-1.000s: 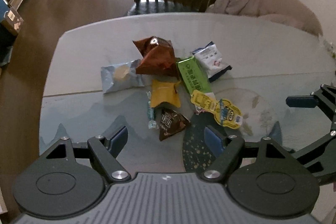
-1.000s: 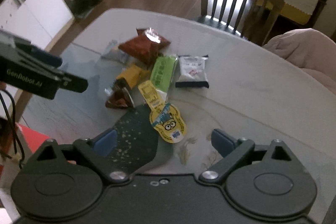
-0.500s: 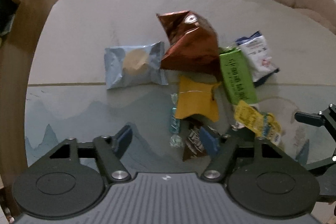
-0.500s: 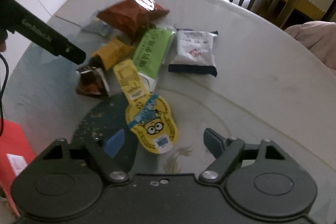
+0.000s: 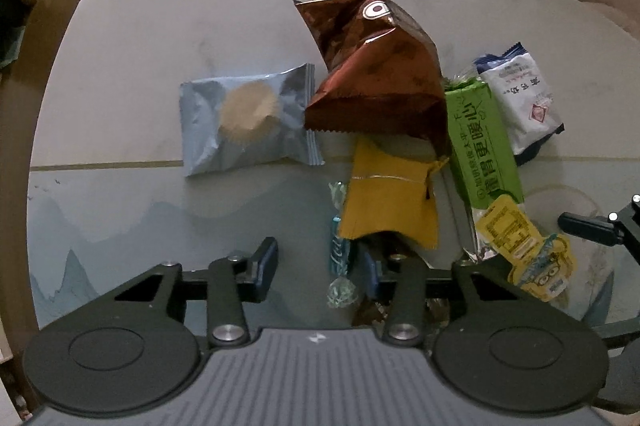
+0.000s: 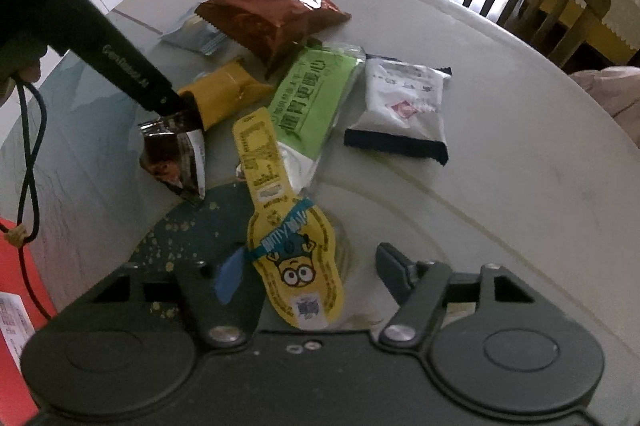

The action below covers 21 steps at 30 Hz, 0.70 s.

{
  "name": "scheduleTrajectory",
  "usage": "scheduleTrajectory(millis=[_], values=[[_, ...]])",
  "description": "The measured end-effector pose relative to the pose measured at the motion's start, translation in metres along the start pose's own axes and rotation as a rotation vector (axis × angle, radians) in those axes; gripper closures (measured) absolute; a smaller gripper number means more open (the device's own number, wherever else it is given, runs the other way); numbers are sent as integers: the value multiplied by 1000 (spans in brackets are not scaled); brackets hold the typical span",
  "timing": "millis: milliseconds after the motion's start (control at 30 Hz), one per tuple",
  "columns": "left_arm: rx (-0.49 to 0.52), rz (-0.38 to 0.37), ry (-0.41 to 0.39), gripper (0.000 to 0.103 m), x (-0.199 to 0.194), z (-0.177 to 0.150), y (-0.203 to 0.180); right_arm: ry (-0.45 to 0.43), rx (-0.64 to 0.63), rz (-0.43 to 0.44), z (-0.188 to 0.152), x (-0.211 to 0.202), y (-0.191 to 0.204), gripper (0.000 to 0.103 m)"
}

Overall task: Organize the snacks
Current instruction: 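Grasp the clear blue candy with the left gripper while the right grasps the yellow Minion packet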

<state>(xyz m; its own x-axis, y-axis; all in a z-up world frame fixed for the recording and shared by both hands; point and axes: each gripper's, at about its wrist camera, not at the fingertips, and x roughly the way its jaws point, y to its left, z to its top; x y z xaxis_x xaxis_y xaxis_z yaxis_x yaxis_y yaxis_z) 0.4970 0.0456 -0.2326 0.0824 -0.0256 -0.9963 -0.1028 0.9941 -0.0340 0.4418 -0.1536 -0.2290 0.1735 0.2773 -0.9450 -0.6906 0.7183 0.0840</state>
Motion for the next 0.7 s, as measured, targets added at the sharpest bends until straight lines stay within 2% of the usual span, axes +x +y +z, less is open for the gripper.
scheduleTrajectory(millis=[100, 200, 267, 500, 700], values=[[18, 23, -27, 75, -2, -4, -5, -11, -16, -10, -1, -2, 3, 44], [35, 16, -47, 87, -5, -11, -11, -24, -33, -33, -1, -3, 7, 52], [41, 12, -56, 90, -5, -13, -13, -30, -41, -50, -2, -4, 8, 56], [-8, 23, -69, 91, -11, -16, -6, -48, 24, -44, -7, -11, 3, 56], [-38, 18, -97, 91, -32, -18, 3, -77, 51, -43, -11, -36, 0, 56]])
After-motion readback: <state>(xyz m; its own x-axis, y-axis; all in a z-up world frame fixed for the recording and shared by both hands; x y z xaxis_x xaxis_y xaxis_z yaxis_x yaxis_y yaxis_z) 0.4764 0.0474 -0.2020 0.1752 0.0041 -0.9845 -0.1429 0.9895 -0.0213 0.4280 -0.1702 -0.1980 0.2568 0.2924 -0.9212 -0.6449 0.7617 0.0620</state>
